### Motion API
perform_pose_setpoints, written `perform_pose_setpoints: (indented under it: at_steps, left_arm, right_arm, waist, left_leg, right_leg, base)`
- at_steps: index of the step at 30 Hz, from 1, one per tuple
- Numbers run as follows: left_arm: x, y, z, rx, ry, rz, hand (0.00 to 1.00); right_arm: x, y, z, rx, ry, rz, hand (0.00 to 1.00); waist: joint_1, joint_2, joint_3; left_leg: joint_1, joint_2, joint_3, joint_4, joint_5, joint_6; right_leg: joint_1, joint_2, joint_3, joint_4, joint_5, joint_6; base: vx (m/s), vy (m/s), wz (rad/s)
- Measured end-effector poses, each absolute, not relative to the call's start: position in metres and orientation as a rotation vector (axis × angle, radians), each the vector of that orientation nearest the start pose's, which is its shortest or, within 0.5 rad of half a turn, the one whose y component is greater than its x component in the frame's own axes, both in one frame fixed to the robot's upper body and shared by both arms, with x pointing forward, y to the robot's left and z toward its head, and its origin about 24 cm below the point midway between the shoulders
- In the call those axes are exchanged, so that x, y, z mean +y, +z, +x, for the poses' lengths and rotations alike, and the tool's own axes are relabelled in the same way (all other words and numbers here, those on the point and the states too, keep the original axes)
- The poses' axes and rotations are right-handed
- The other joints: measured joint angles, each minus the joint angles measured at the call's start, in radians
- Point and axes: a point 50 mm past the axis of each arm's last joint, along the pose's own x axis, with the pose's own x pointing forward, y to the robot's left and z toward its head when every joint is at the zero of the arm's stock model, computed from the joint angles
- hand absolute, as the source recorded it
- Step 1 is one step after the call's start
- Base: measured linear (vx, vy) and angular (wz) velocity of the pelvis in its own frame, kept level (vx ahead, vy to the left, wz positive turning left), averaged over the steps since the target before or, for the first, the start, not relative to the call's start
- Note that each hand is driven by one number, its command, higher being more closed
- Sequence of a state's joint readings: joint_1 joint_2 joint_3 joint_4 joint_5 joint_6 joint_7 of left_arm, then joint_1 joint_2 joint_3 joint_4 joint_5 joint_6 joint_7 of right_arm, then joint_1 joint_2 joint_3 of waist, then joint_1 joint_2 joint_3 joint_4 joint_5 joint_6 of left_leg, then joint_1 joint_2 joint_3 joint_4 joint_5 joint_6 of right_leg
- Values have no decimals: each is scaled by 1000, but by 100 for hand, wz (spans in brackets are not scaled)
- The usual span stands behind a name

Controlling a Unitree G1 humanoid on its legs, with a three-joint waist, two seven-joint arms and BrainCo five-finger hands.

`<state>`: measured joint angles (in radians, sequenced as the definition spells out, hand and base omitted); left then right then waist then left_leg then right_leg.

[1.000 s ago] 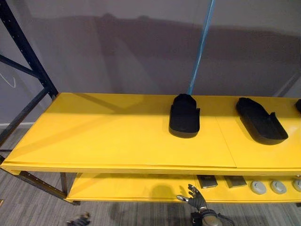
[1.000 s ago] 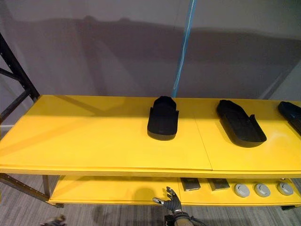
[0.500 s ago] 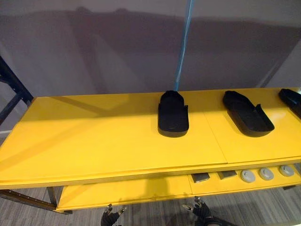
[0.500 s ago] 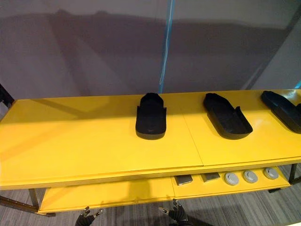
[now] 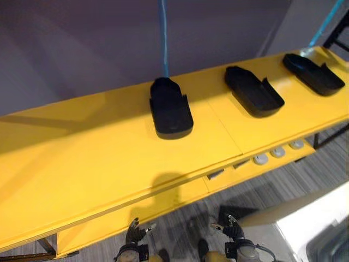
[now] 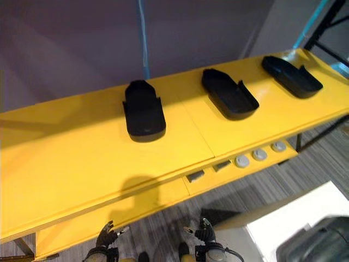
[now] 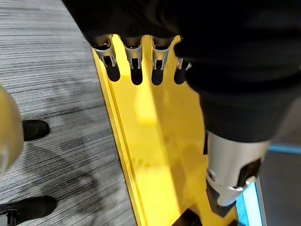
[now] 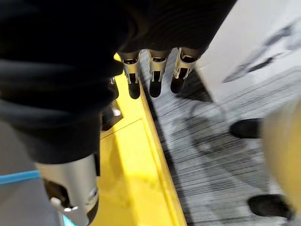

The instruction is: Walk over and take plastic housings, then place them on the shelf

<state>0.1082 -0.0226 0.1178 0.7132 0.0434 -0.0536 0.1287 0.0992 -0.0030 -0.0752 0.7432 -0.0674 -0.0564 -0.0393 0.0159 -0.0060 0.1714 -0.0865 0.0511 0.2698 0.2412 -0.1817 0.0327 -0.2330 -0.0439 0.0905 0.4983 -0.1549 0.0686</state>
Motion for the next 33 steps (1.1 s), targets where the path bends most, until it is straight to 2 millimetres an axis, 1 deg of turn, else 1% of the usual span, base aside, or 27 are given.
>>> perform_pose_setpoints:
  at_steps: [1, 2, 3, 4, 5, 6, 7, 8, 9, 10, 11, 12, 14, 16, 17, 18, 19, 20, 22, 23, 25, 26, 28, 30, 31, 32, 33]
  left_arm:
    - [174, -123, 152, 764, 238, 29, 0]
    - [175, -123, 150, 767, 241, 30, 0]
    - [177, -124, 147, 774, 247, 31, 0]
    - [178, -124, 146, 777, 255, 28, 0]
    - [183, -125, 145, 781, 271, 29, 0]
    - [184, -126, 144, 790, 275, 28, 0]
    - [185, -126, 144, 791, 280, 30, 0]
    - [187, -126, 144, 794, 280, 36, 0]
    - [186, -125, 148, 786, 269, 39, 0]
    - [183, -126, 148, 790, 262, 34, 0]
    - [179, -128, 144, 806, 251, 32, 0]
    - [179, -131, 142, 823, 246, 37, 0]
    - [182, -131, 142, 824, 237, 57, 0]
    - [182, -131, 145, 825, 221, 74, 0]
    - [182, -131, 145, 825, 222, 74, 0]
    - [182, -131, 147, 823, 221, 75, 0]
    - [182, -131, 146, 826, 220, 76, 0]
    - [182, -130, 149, 818, 217, 80, 0]
    - [178, -129, 155, 812, 195, 85, 0]
    - [171, -130, 159, 817, 166, 86, 0]
    - [171, -130, 160, 817, 166, 84, 0]
    - [173, -129, 160, 814, 169, 90, 0]
    - [175, -129, 161, 813, 171, 95, 0]
    - [175, -130, 160, 823, 171, 95, 0]
    - [175, -130, 159, 825, 172, 94, 0]
    - [174, -132, 156, 836, 175, 91, 0]
    - [172, -135, 151, 857, 178, 85, 0]
  right_arm:
    - [-170, -128, 144, 801, -116, -45, 0]
    - [-171, -129, 142, 802, -117, -45, 0]
    - [-170, -131, 138, 816, -119, -43, 0]
    - [-170, -132, 137, 824, -117, -43, 0]
    - [-169, -133, 140, 834, -109, -46, 0]
    - [-170, -133, 148, 831, -98, -59, 0]
    - [-169, -132, 152, 824, -88, -68, 0]
    - [-169, -131, 157, 818, -82, -84, 0]
    - [-170, -130, 161, 814, -85, -94, 0]
    - [-174, -129, 163, 811, -90, -106, 0]
    - [-180, -127, 168, 803, -96, -123, 0]
    - [-180, -127, 170, 798, -96, -125, 0]
    - [-174, -128, 168, 803, -82, -115, 0]
    - [-171, -129, 167, 810, -76, -108, 0]
    - [-170, -130, 167, 815, -71, -108, 0]
    - [-169, -129, 168, 812, -64, -116, 0]
    - [-168, -129, 169, 810, -55, -125, 0]
    - [-166, -131, 167, 818, -40, -133, 0]
    - [-169, -132, 166, 827, -43, -142, 0]
    - [-171, -132, 164, 831, -46, -150, 0]
    - [-174, -132, 163, 835, -45, -164, 0]
    - [-174, -133, 162, 836, -42, -166, 0]
    - [-174, -133, 160, 839, -55, -168, 0]
    - [-176, -135, 153, 851, -69, -169, 0]
    - [-176, -136, 150, 857, -70, -169, 0]
    - [-177, -137, 149, 863, -73, -170, 0]
    - [-178, -137, 149, 863, -77, -173, 0]
  waist:
    - [1, -3, -3]
    - [1, -11, -8]
    - [2, -28, -25]
    - [2, -40, -35]
    - [14, -60, -52]
    - [30, -60, -68]
    - [29, -62, -69]
    - [26, -63, -67]
    - [27, -75, -62]
    - [28, -71, -64]
    - [28, -46, -65]
    - [24, -53, -67]
    - [23, -55, -73]
    - [23, -49, -71]
    - [24, -43, -68]
    - [22, -40, -67]
    - [23, -38, -68]
    - [22, -33, -65]
    - [3, -24, -64]
    - [-15, -15, -57]
    - [-23, -11, -57]
    - [-24, -12, -56]
    - [-26, -8, -52]
    - [-26, 0, -38]
    - [-26, 1, -33]
    - [-23, 5, -22]
    - [-21, 10, -14]
  left_leg:
    - [2, -4, -7, 2, -3, 5]
    - [-1, -7, -8, 2, -3, 5]
    - [-19, -13, -5, 8, 6, -3]
    - [-32, -17, -1, 13, 10, -8]
    - [-67, -19, 22, 28, 18, -19]
    - [-101, -3, 47, 30, 40, -23]
    - [-111, 8, 59, 39, 45, -22]
    - [-144, 33, 80, 110, 44, -20]
    - [-175, 24, 82, 139, 2, -49]
    - [-160, 0, 62, 60, 1, -44]
    - [-108, -23, 45, -68, 107, -6]
    - [-82, -20, 83, -89, 133, -17]
    - [-50, 4, 158, -86, 134, -16]
    - [-19, 28, 220, -87, 133, -17]
    - [11, 51, 267, -90, 133, -17]
    - [44, 68, 330, -90, 128, -25]
    - [60, 78, 359, -88, 119, -37]
    - [82, 109, 385, -71, 99, -66]
    - [101, 125, 399, -75, 98, -71]
    - [126, 139, 406, -74, 99, -72]
    - [138, 173, 415, -37, 99, -73]
    - [136, 208, 416, 12, 99, -73]
    - [129, 255, 426, 83, 98, -75]
    - [136, 302, 439, 162, 97, -74]
    - [132, 311, 420, 187, 93, -72]
    - [124, 300, 310, 208, 49, -87]
    - [122, 249, 161, 200, -4, -118]
  right_leg:
    - [4, -22, -20, 148, -37, 10]
    - [14, -32, -26, 179, -50, 13]
    - [41, -51, -34, 198, -70, 24]
    - [53, -69, -51, 179, -78, 34]
    - [64, -96, -109, 64, -100, 46]
    - [71, -82, -159, -66, -90, 31]
    - [95, -73, -165, -130, -79, 15]
    - [134, -65, -152, -232, -58, -6]
    - [149, -70, -102, -271, -54, -11]
    - [147, -70, -77, -276, -54, -11]
    - [143, -58, -34, -275, -53, -9]
    - [143, -63, -13, -281, -44, 5]
    - [145, -62, -47, -315, -14, 3]
    - [144, -55, -95, -333, 10, -5]
    - [134, -70, -200, -329, 15, -22]
    - [126, -135, -414, -275, 11, -27]
    - [127, -163, -508, -248, 17, -31]
    - [114, -171, -598, -195, 17, -31]
    - [94, -167, -662, -141, 7, -75]
    - [109, -137, -630, -168, 8, -89]
    - [132, -90, -588, -230, 34, -104]
    - [154, -51, -560, -288, 61, -112]
    - [177, -6, -518, -365, 90, -113]
    - [199, 33, -459, -410, 118, -124]
    - [201, 43, -434, -409, 121, -130]
    - [202, 57, -379, -402, 126, -138]
    - [201, 68, -318, -398, 128, -144]
  base:
    - [-21, -38, 13]
    - [15, -107, 12]
    - [3, -110, 5]
    - [34, -180, -21]
    - [45, -163, -77]
    - [58, -166, -99]
    - [40, -187, -113]
    - [-17, -193, -93]
    - [-45, -166, -96]
    - [-45, -32, -119]
    - [12, 36, -127]
    - [35, 39, -135]
    - [-9, -42, -119]
    - [-55, -97, -116]
    - [-91, -102, -137]
    - [-86, -93, -143]
    - [-54, -94, -142]
    - [-25, -114, -101]
    - [-76, -204, -95]
    - [-107, -201, -85]
    - [-94, -158, -79]
    - [-82, -152, -77]
    - [-69, -130, -81]
    - [-43, -97, -83]
    - [-29, -84, -92]
    - [-38, -18, -122]
    - [-39, 9, -135]
